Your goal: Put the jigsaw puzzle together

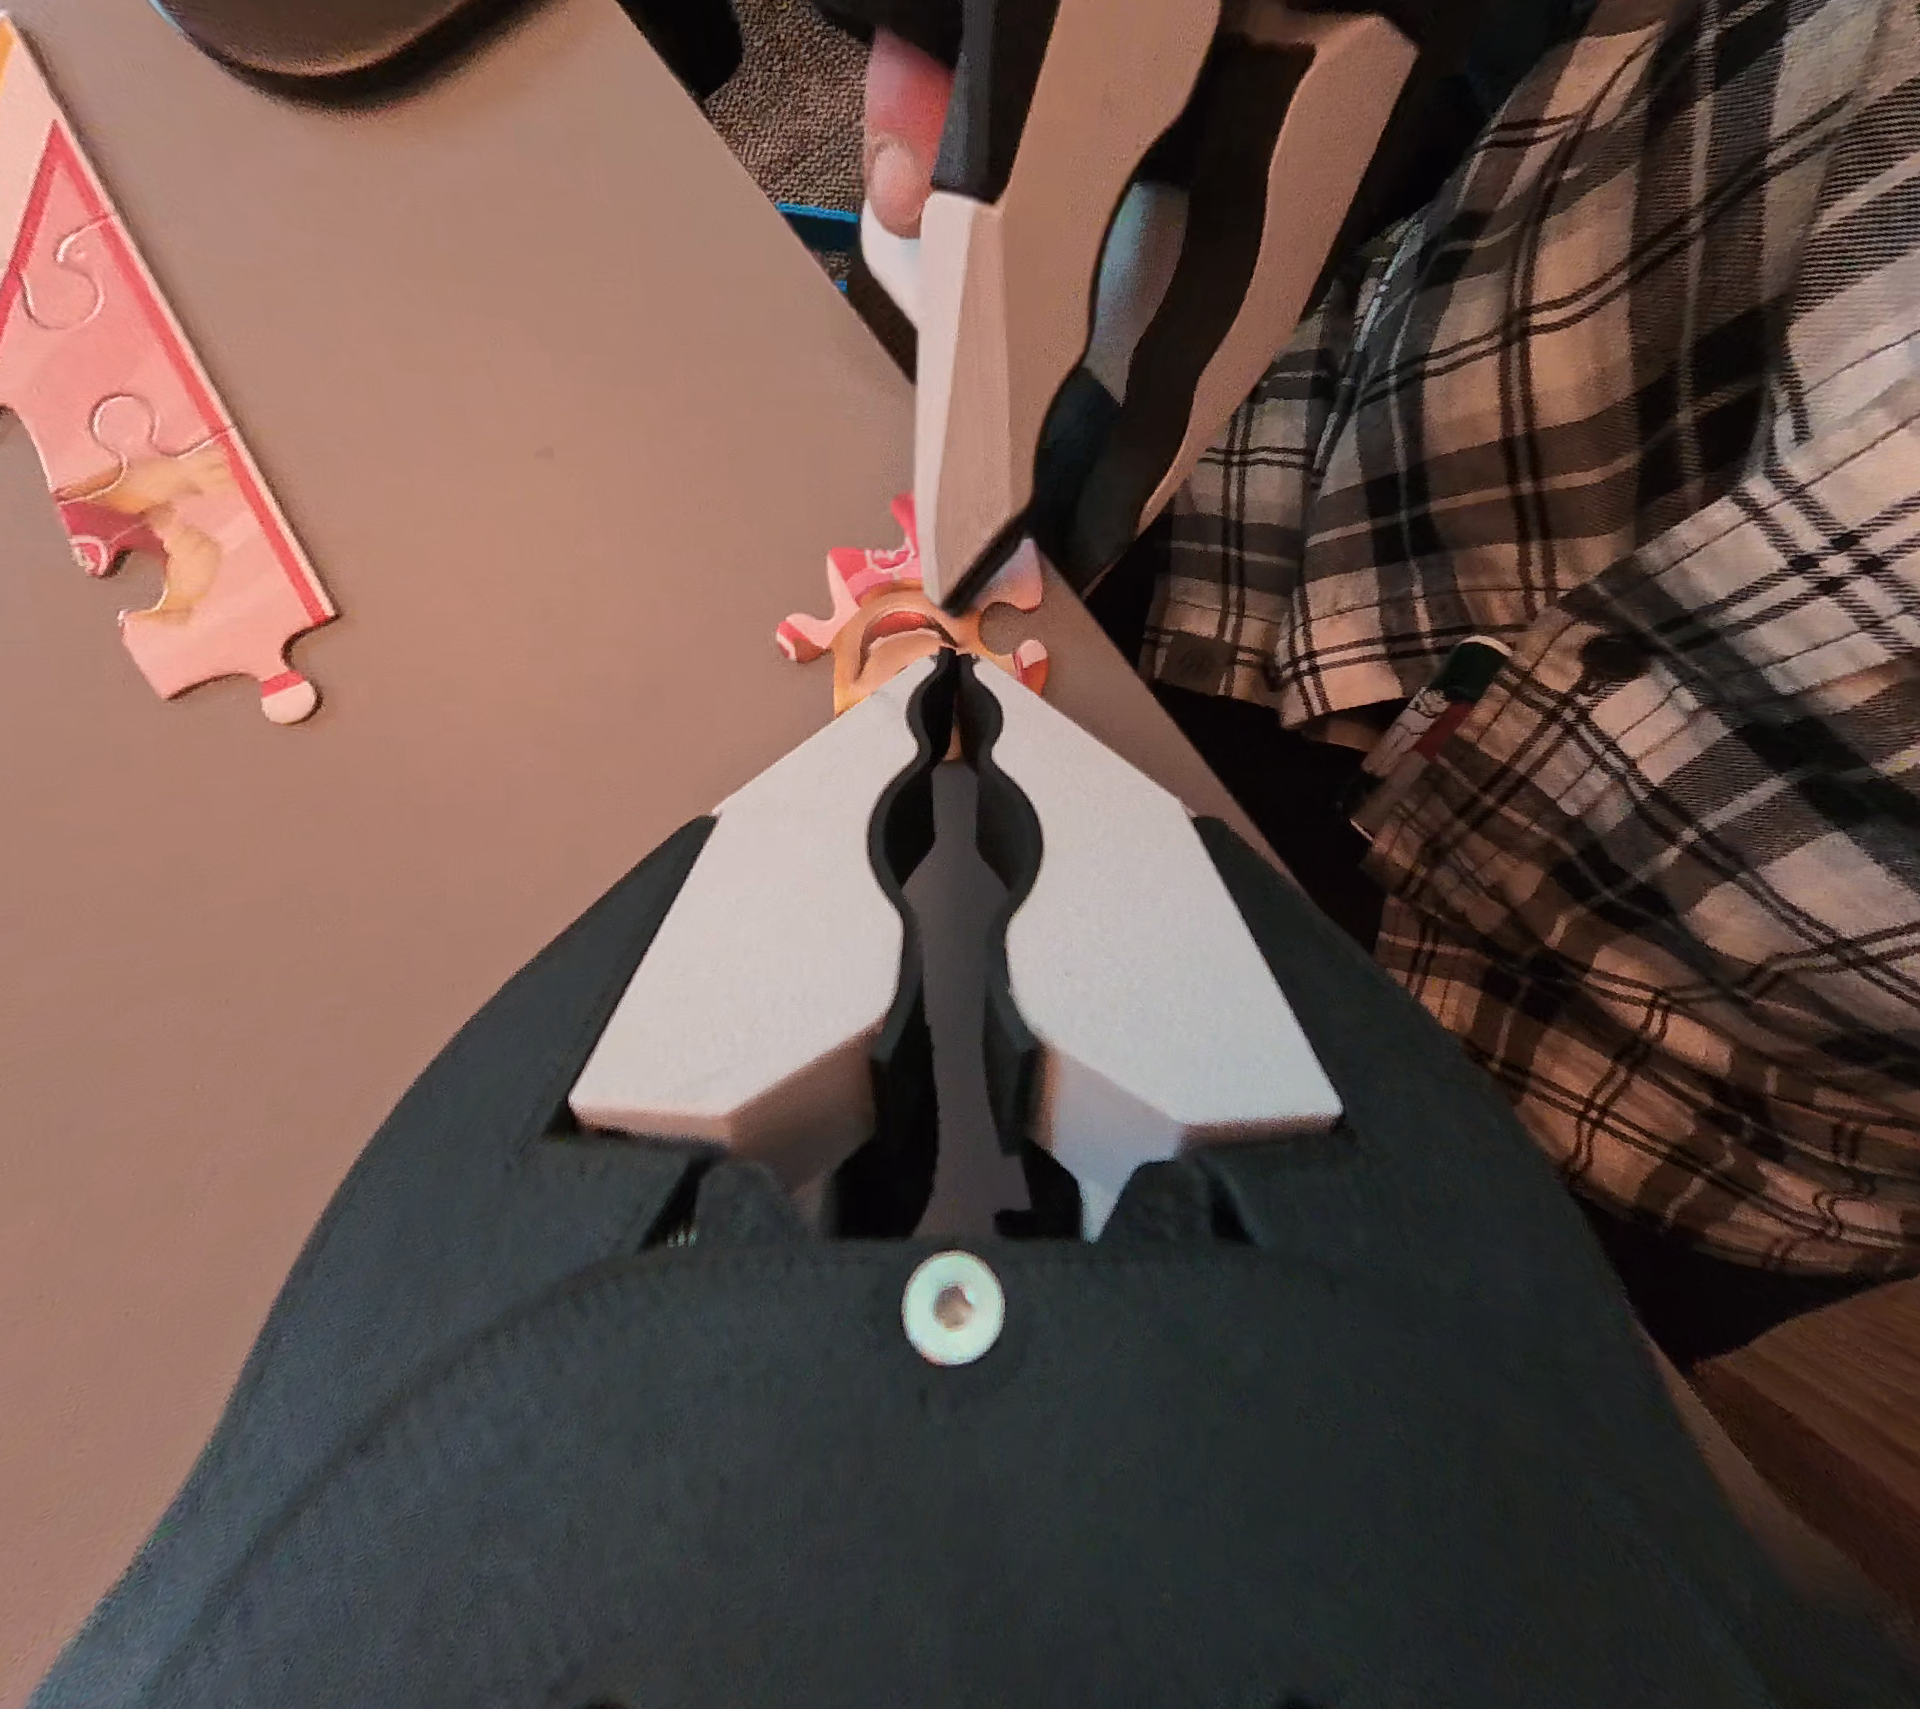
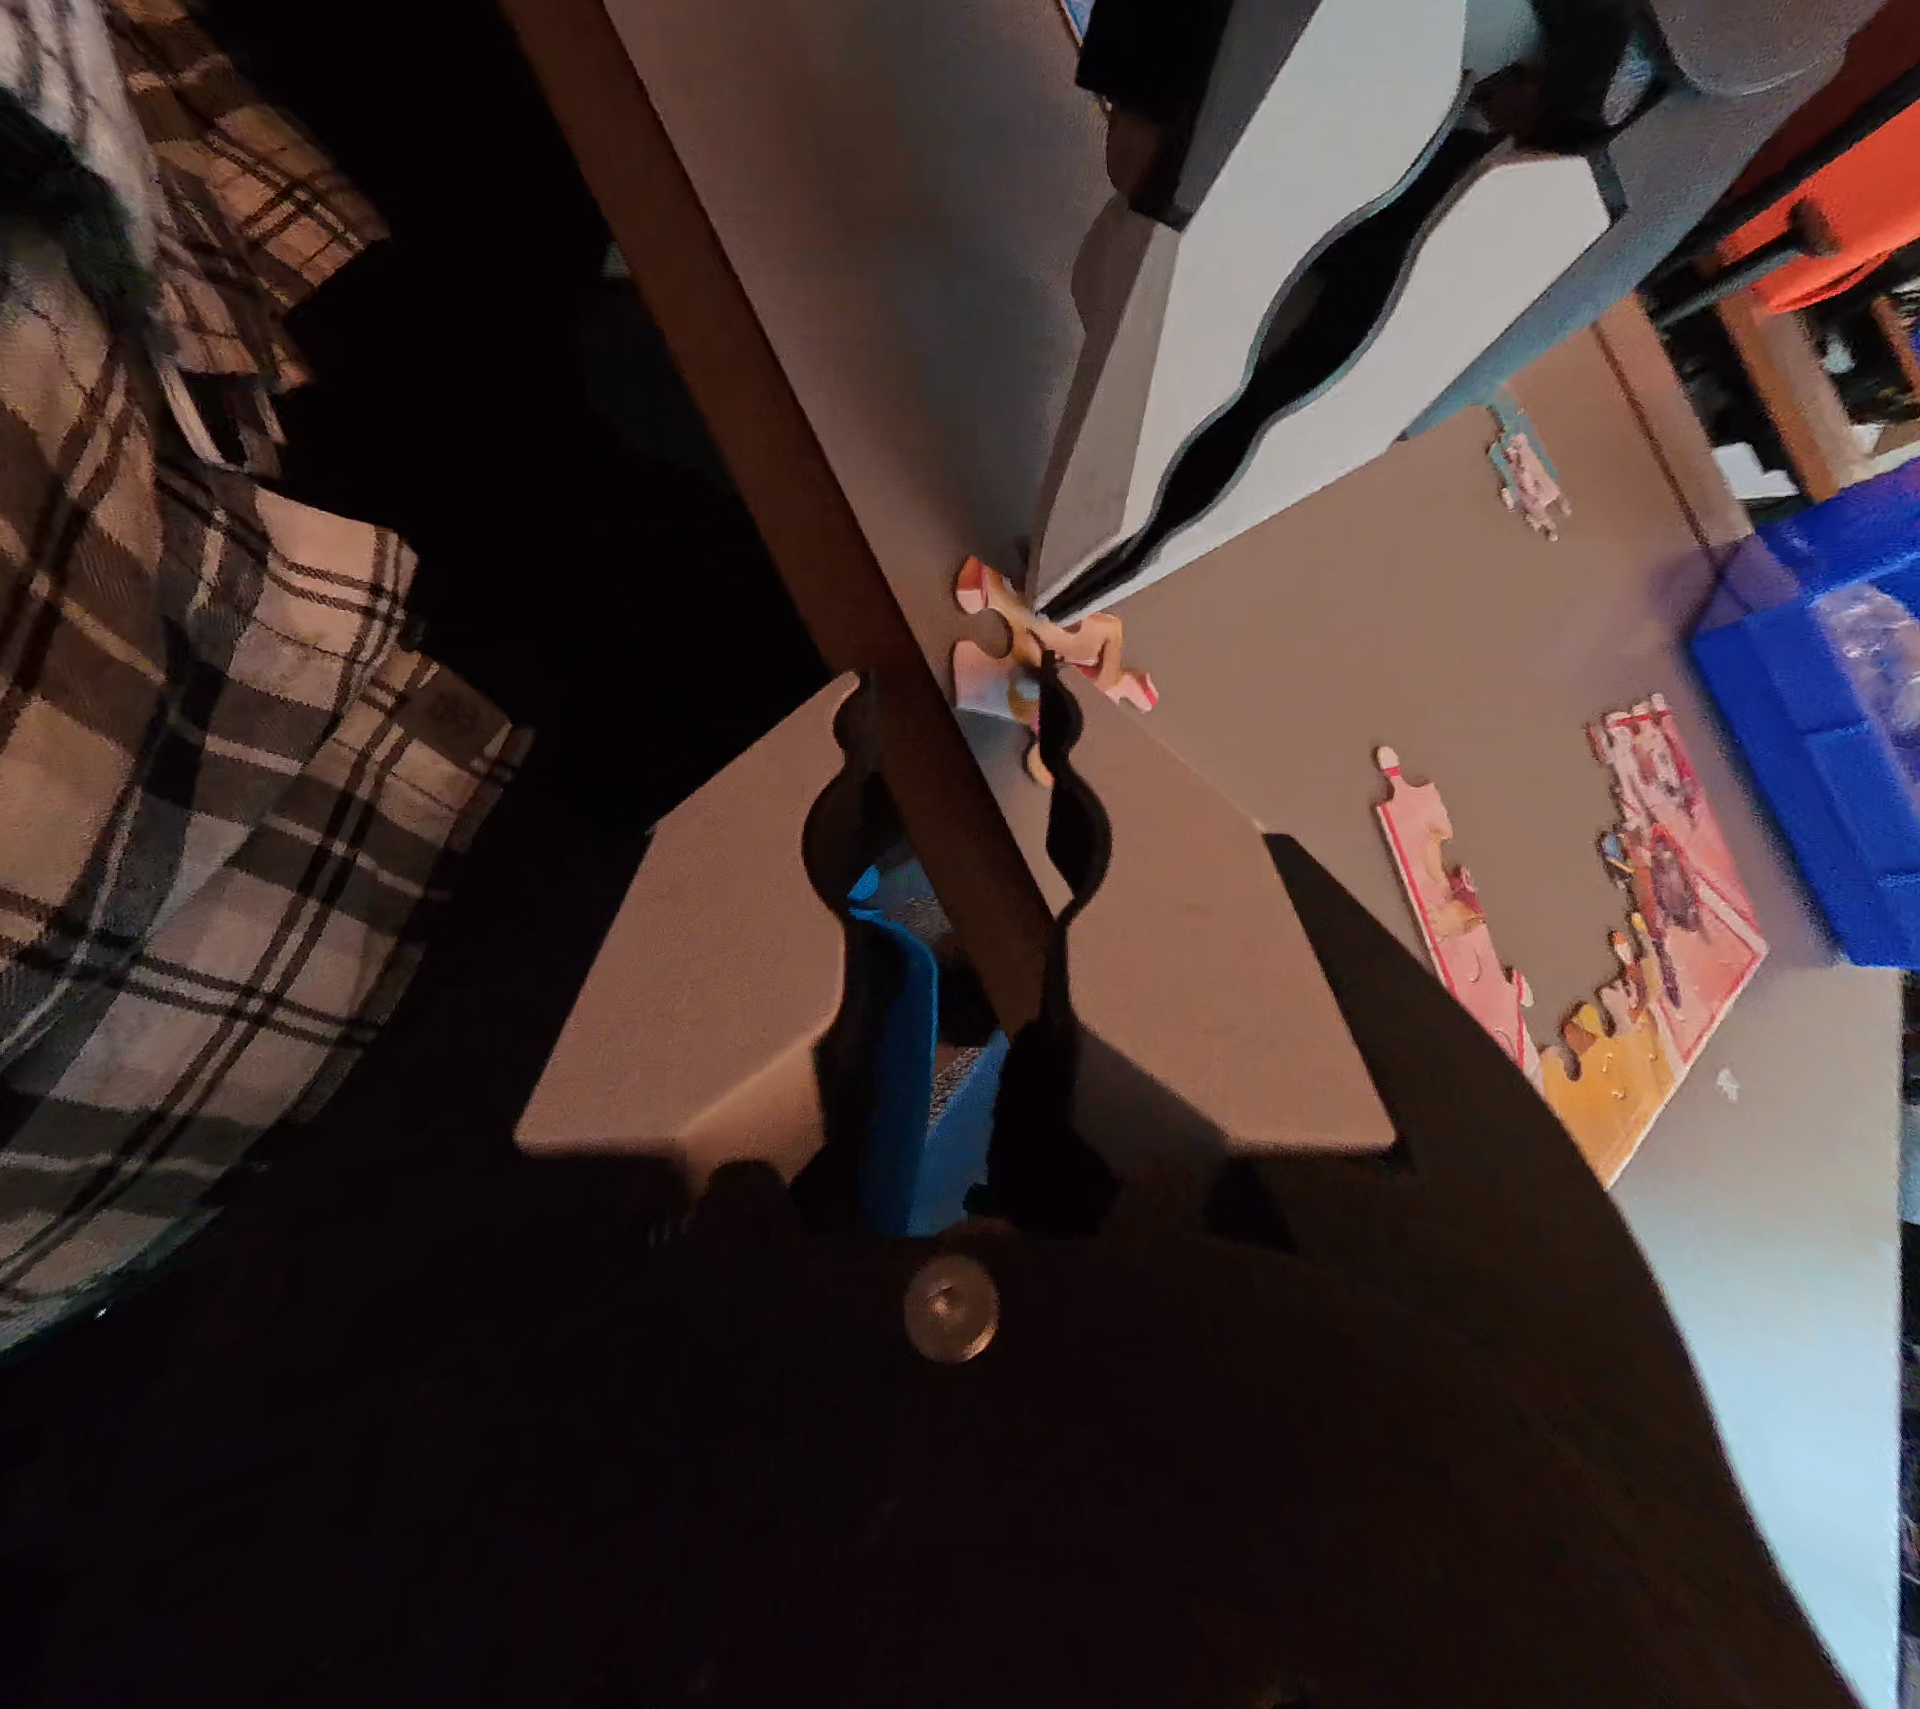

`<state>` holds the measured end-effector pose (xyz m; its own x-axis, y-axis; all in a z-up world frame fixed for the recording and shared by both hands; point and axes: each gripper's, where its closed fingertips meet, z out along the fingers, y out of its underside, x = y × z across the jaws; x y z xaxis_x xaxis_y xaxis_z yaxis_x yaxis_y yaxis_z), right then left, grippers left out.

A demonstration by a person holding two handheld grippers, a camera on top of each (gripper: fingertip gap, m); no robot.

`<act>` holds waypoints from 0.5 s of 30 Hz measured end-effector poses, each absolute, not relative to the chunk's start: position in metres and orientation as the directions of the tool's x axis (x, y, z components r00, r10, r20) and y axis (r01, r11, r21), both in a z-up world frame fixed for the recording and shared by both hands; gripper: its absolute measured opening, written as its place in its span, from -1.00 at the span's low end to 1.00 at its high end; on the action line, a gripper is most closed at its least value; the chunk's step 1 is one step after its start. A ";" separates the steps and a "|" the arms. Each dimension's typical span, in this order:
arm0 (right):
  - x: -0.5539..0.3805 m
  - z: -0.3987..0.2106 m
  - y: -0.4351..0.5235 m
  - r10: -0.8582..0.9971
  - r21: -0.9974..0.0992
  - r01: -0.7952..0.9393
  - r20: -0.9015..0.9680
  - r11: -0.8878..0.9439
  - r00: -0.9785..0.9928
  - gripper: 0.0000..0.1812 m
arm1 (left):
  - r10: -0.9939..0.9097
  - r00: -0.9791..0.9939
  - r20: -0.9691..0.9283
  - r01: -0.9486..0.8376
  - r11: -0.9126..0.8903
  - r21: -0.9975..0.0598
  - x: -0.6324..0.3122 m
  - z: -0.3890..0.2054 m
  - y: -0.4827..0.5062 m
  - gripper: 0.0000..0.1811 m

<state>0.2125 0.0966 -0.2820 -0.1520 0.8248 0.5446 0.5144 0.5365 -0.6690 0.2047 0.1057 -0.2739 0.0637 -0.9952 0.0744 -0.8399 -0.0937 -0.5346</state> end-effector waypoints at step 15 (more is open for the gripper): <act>0.219 -0.227 0.104 0.829 -0.728 0.449 0.557 0.518 -0.054 -1.00 | -0.975 0.214 0.061 -0.742 -0.203 -0.639 0.196 -0.244 0.131 -0.87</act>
<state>0.2189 0.1039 -0.2266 -0.0535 0.8291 0.5566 0.4491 0.5178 -0.7281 0.1961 0.1306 -0.2445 0.2139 -0.9749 0.0615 -0.7418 -0.2030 -0.6392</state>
